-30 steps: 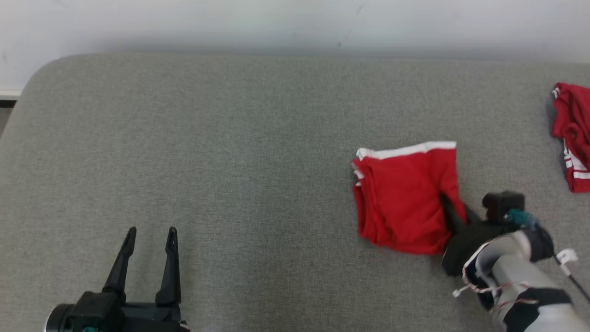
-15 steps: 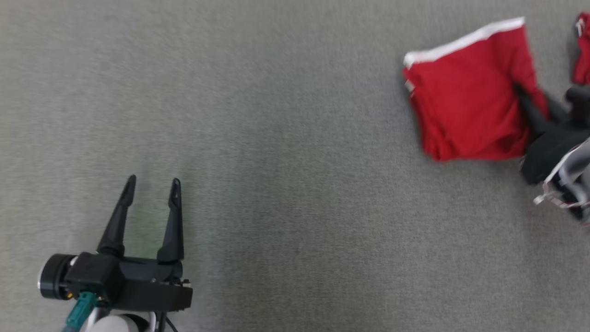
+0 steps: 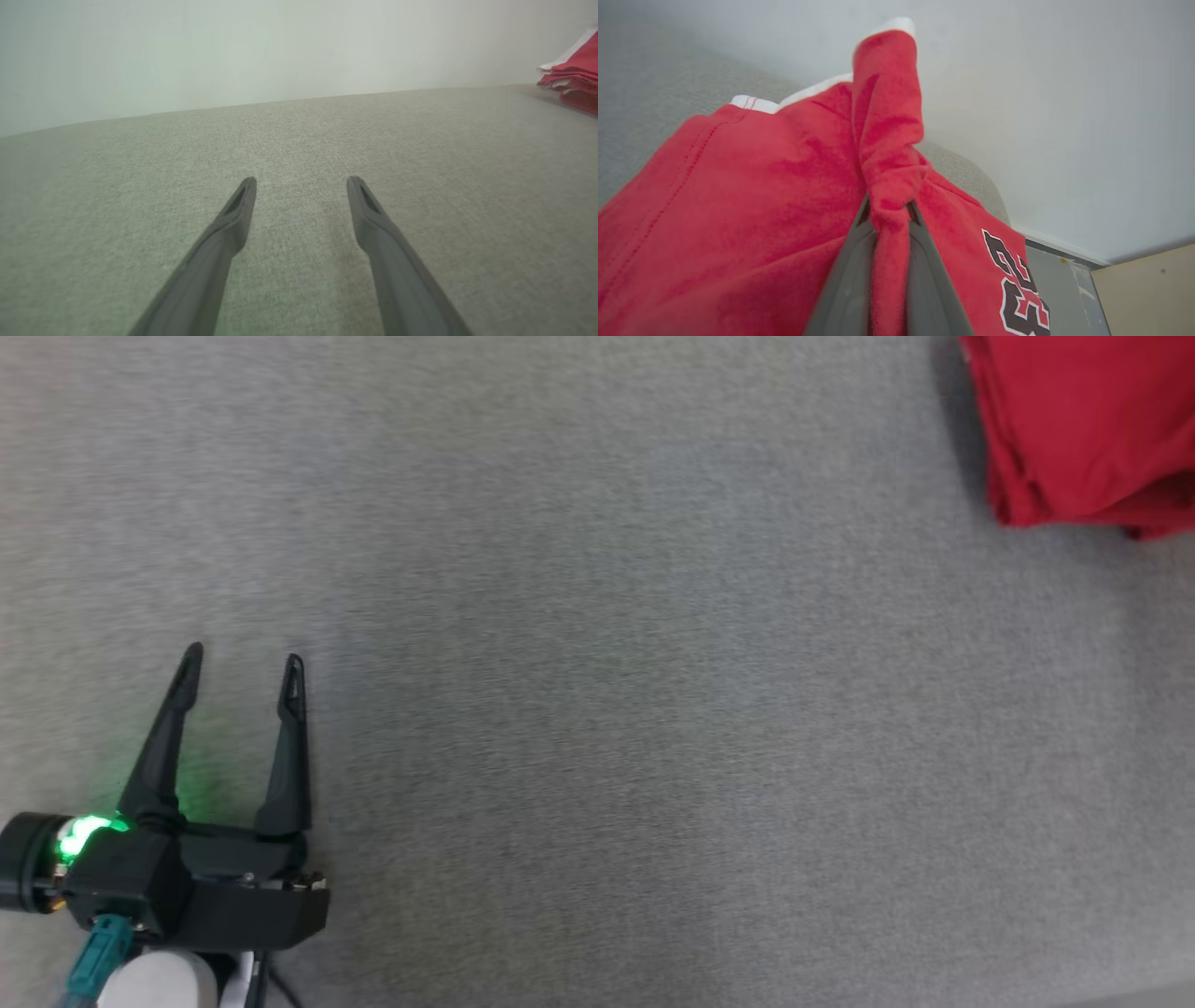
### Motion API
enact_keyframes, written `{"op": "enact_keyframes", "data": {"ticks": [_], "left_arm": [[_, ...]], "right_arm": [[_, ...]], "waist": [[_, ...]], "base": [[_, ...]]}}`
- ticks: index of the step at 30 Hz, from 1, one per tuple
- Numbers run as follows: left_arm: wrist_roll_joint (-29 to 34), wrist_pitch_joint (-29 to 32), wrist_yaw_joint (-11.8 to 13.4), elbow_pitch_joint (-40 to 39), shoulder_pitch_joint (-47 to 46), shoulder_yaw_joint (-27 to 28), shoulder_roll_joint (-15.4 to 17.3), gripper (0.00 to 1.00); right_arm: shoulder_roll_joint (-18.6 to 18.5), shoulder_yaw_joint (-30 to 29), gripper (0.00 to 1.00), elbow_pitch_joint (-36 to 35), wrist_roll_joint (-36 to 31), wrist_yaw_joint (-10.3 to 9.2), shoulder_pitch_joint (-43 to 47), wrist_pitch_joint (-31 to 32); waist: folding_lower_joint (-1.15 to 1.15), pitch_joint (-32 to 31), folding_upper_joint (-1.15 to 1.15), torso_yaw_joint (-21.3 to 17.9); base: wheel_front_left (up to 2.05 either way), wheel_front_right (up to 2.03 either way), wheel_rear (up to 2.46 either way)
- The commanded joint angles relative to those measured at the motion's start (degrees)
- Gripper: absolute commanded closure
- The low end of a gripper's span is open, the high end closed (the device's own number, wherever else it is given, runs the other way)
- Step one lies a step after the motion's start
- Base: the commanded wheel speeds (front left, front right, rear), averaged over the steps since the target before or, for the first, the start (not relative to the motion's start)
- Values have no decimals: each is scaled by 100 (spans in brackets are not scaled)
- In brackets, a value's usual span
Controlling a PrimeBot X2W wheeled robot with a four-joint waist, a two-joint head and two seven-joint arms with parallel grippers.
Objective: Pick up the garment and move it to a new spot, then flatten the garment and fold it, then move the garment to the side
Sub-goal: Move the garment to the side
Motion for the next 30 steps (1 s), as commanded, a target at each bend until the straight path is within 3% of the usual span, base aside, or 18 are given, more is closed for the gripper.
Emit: {"op": "enact_keyframes", "data": {"ticks": [1,16,27,28,29,30], "left_arm": [[61,-16,17,-46,-60,24,63,0],[148,118,40,-474,-21,59,413,0],[134,170,99,-535,-67,7,456,0],[134,168,111,-525,-63,8,461,0],[127,165,128,-517,-65,11,462,0],[115,160,145,-516,-71,22,463,0]], "right_arm": [[-107,-15,100,-2,43,-19,-116,5],[-848,67,100,670,42,-19,-997,229],[-758,233,100,1522,-150,-19,-1516,56],[-732,249,90,1617,-184,-19,-1544,42],[-700,270,7,1679,-201,-19,-1569,9],[-692,274,0,1779,-244,-19,-1618,-7]], "waist": [[-1,345,-1,-365],[-1,775,-1,-584],[-1,981,-1,-474],[-1,989,-1,-462],[-1,995,-1,-452],[-1,1000,-1,-442]], "base": [[0,0,0],[0,0,0],[0,0,0],[0,0,0],[0,0,0],[0,0,0]]}}
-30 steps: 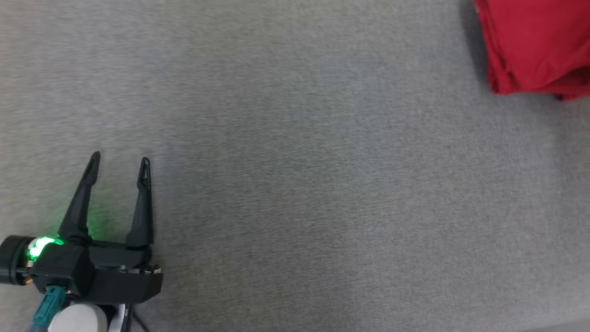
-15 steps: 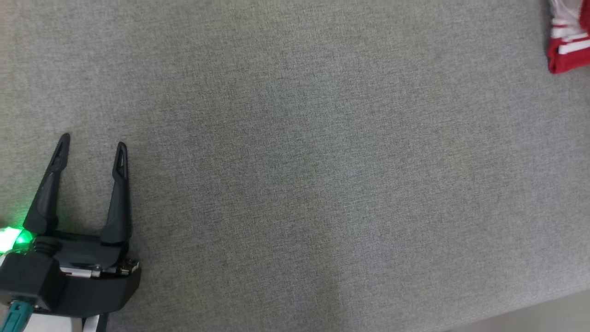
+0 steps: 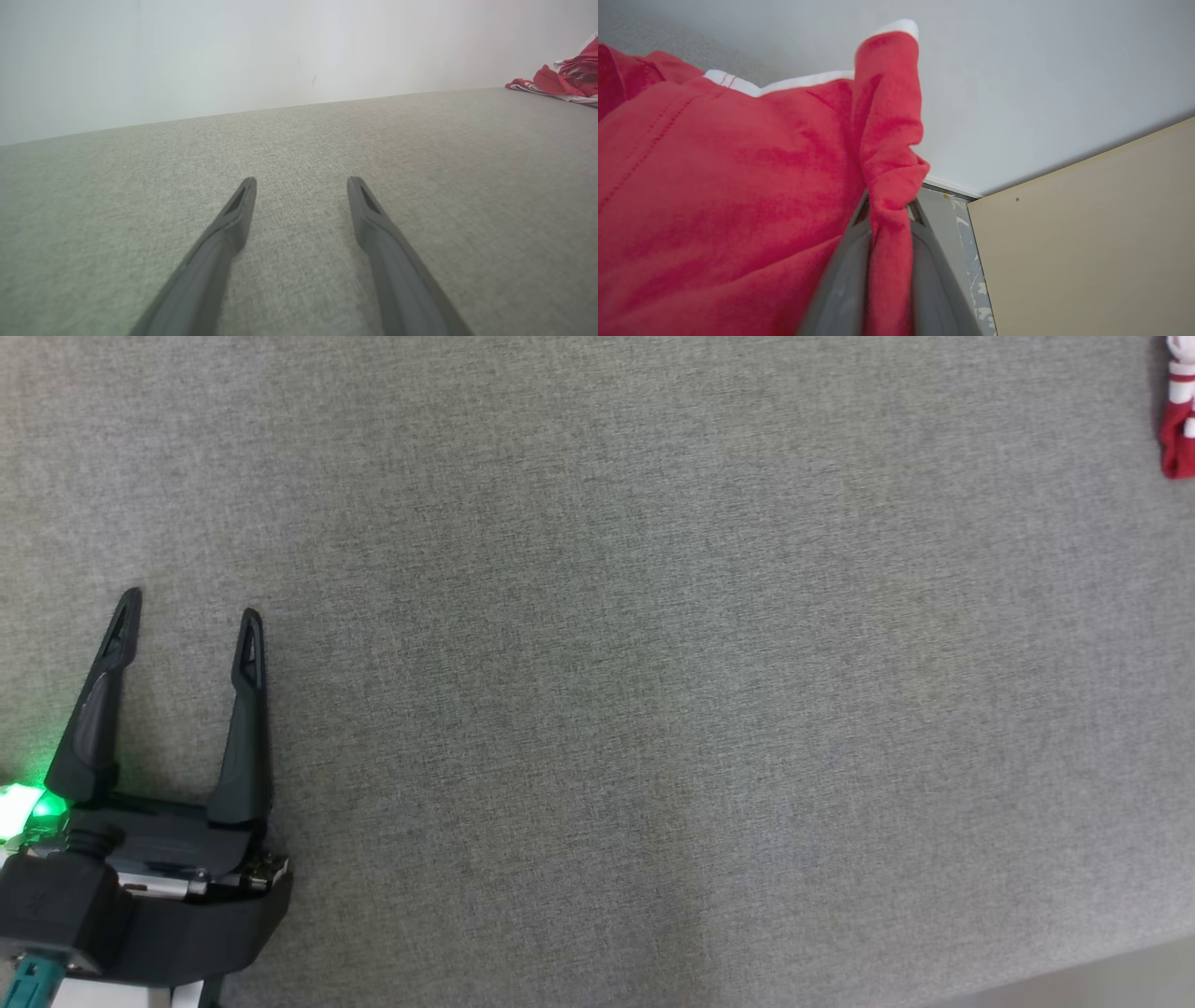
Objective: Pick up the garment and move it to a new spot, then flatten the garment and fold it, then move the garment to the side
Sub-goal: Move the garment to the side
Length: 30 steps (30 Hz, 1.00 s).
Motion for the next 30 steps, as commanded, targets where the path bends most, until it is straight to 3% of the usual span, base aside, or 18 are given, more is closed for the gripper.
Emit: {"op": "enact_keyframes", "data": {"ticks": [1,8,16,22,30], "left_arm": [[3,53,58,351,-29,19,17,0],[-51,-5,103,480,-24,-12,-28,0],[-172,-73,153,657,161,-7,-174,0],[-342,-109,195,813,319,82,-366,0],[-445,-115,171,965,783,343,-591,0]], "right_arm": [[39,6,0,154,-122,-19,-128,-78],[330,-177,0,588,-358,-19,-415,-598],[748,-478,0,378,-259,-19,-219,-780],[1075,-1135,0,-668,-420,-19,362,-787],[1909,-1957,0,-2006,-884,-19,1896,-781]], "waist": [[1,15,1,28],[1,-144,1,75],[1,-709,1,153],[1,-1405,1,265],[1,-2447,1,371]], "base": [[0,0,0],[0,0,0],[0,0,0],[0,0,0],[0,0,0]]}}
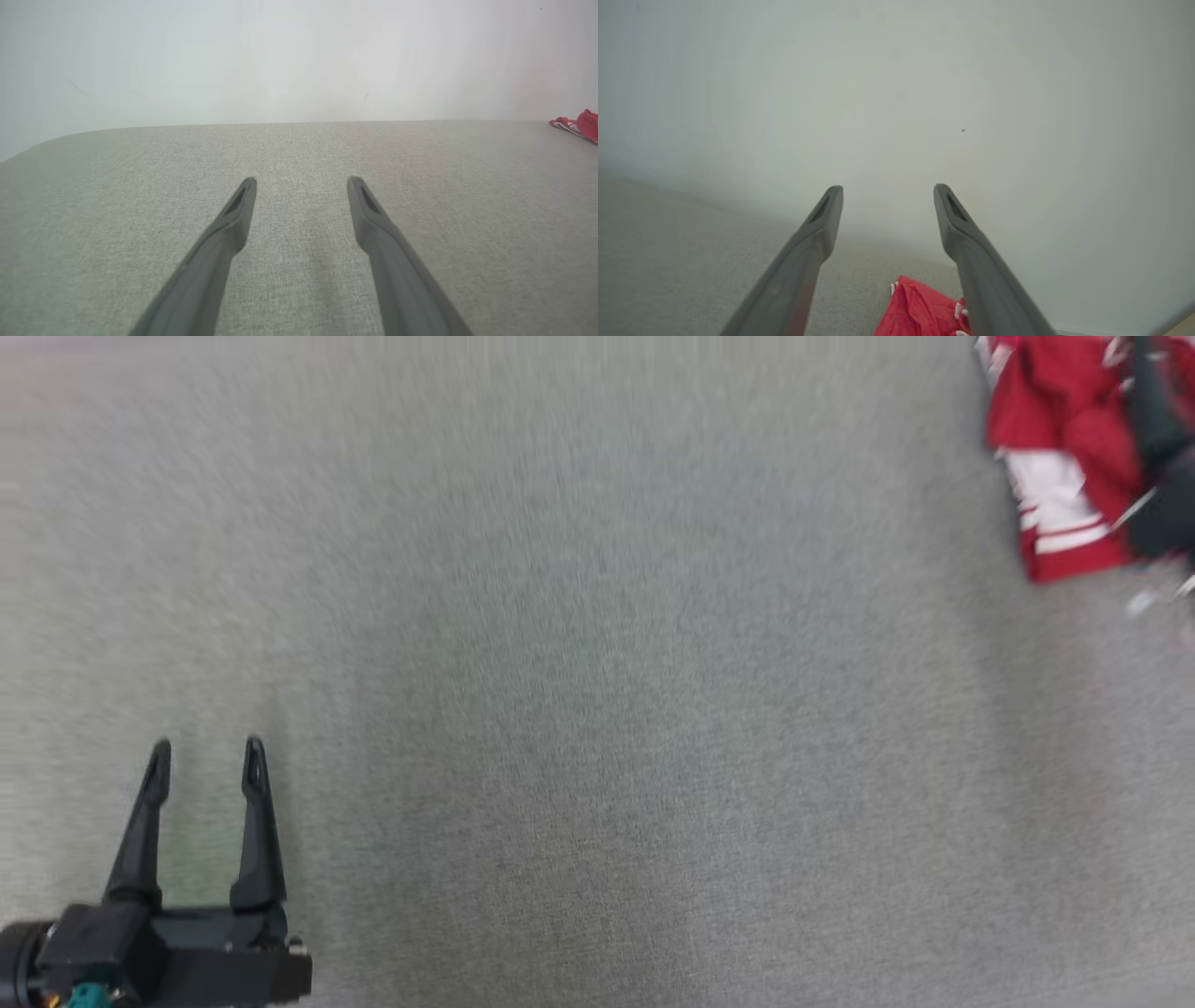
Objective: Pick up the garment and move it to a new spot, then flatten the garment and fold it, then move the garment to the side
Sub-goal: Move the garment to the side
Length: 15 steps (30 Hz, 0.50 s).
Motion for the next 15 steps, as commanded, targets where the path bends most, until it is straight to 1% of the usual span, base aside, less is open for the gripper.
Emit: {"op": "enact_keyframes", "data": {"ticks": [1,8,15], "left_arm": [[0,-13,-24,28,117,43,-29,0],[13,-14,-60,114,456,202,-144,0],[14,-15,-97,170,784,319,-235,0]], "right_arm": [[77,-94,0,-98,-51,-19,231,-2],[627,-638,0,-819,-256,-19,1645,-1],[995,-1265,0,-1492,-290,-19,2986,-1]], "waist": [[-1,-748,-1,153],[-1,-1414,-1,364],[-1,-1823,-1,497]], "base": [[0,0,0],[0,0,0],[0,0,0]]}}
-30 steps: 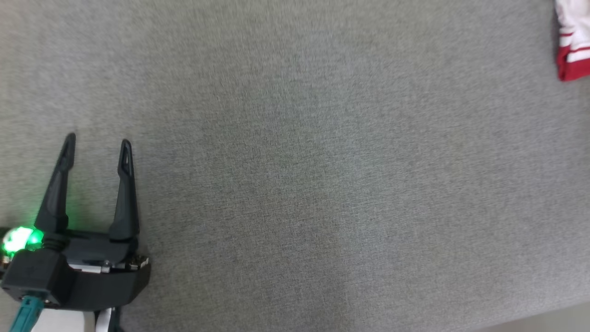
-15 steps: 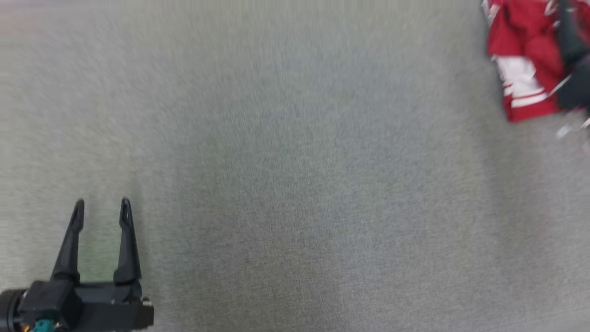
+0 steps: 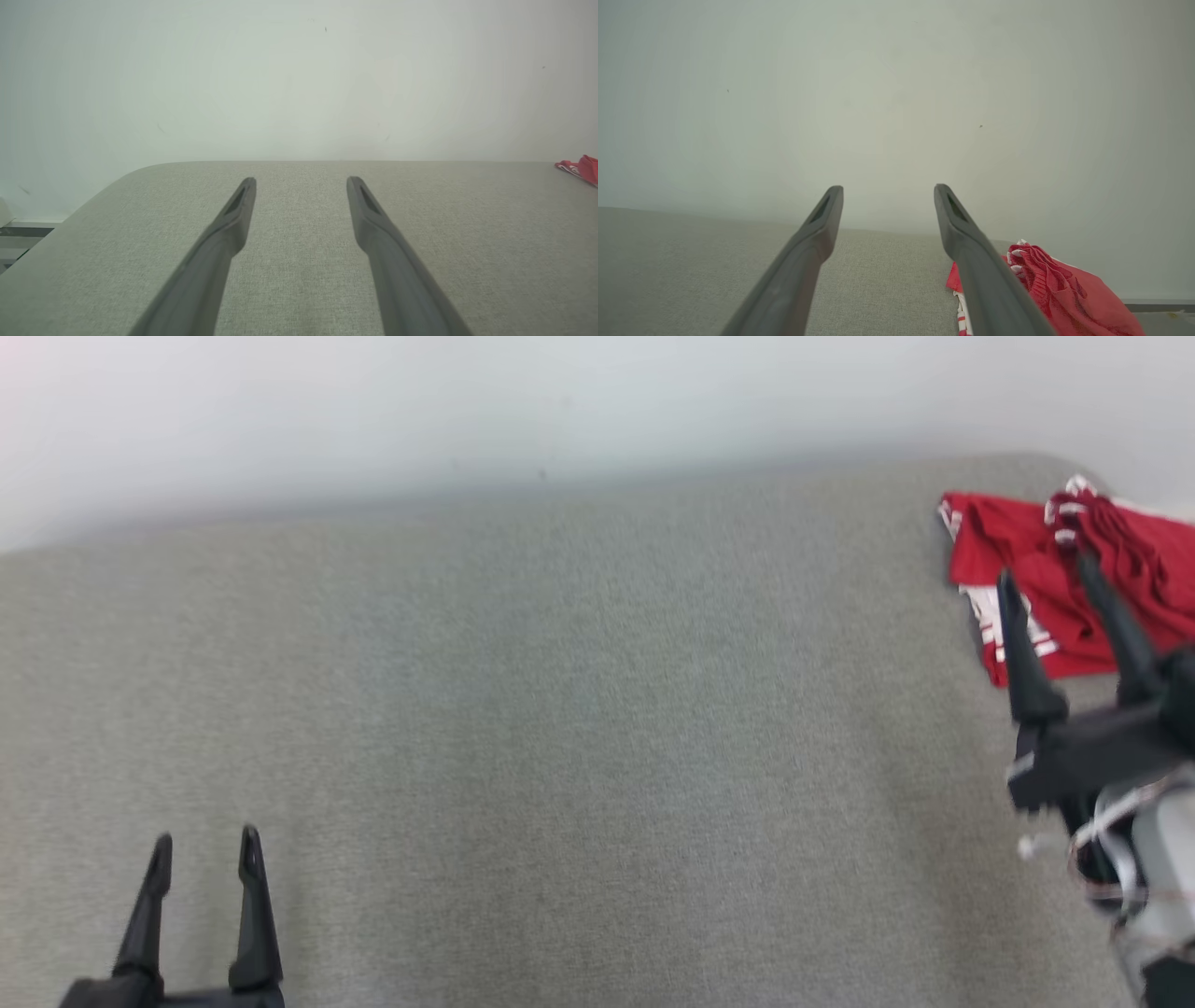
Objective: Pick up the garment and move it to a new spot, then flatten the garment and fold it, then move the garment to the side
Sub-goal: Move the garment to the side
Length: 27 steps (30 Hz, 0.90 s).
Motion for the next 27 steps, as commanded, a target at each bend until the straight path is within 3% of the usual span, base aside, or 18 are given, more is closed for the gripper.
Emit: {"op": "enact_keyframes", "data": {"ticks": [1,7,17,27], "left_arm": [[34,-15,-13,34,141,18,-27,0],[67,-15,-36,94,329,25,-122,0],[111,-15,-79,258,418,14,-182,0],[122,-15,-88,417,484,-52,-243,0]], "right_arm": [[88,-92,0,-100,-5,-19,261,0],[439,-406,0,-743,-217,-19,1396,44],[1047,-576,0,-1241,-286,-19,2515,184],[1303,-580,0,-1358,-456,-19,2872,297]], "waist": [[1,-378,0,209],[1,-562,0,289],[1,-814,0,361],[1,-932,0,362]], "base": [[0,0,0],[0,0,0],[0,0,0],[0,0,0]]}}
